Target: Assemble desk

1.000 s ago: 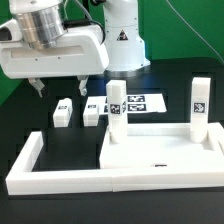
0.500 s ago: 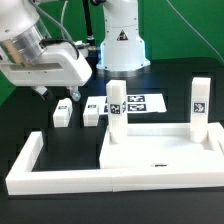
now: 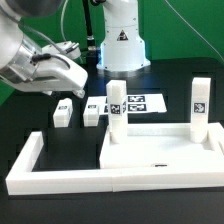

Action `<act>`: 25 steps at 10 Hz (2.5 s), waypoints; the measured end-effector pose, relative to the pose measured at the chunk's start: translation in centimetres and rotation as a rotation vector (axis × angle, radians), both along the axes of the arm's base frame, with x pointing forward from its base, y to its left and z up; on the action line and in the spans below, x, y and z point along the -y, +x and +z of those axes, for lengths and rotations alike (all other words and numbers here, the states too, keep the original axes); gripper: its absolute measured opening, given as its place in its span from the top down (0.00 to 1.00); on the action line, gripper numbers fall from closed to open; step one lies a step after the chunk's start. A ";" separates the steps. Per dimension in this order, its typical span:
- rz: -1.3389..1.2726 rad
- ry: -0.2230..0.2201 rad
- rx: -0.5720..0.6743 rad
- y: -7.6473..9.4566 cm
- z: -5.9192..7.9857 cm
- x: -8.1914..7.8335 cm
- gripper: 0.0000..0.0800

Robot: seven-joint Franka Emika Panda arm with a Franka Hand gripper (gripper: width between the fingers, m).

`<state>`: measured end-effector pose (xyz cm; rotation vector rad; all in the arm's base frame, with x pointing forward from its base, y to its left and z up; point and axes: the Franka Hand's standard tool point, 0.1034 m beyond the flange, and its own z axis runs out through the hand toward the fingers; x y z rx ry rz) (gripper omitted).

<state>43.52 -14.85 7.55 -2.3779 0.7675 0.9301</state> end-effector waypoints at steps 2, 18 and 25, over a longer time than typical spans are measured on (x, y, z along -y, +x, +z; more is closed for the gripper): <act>0.061 0.016 -0.078 0.2 -0.6 0.0 0.19; 0.098 -0.023 -0.174 -2.3 -6.1 -3.7 0.19; 0.112 -0.033 -0.171 -2.3 -6.3 -3.7 0.64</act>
Offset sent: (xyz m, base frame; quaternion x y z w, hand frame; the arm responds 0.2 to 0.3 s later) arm 0.0000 0.0000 0.0000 0.0000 0.0000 0.0000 1.0000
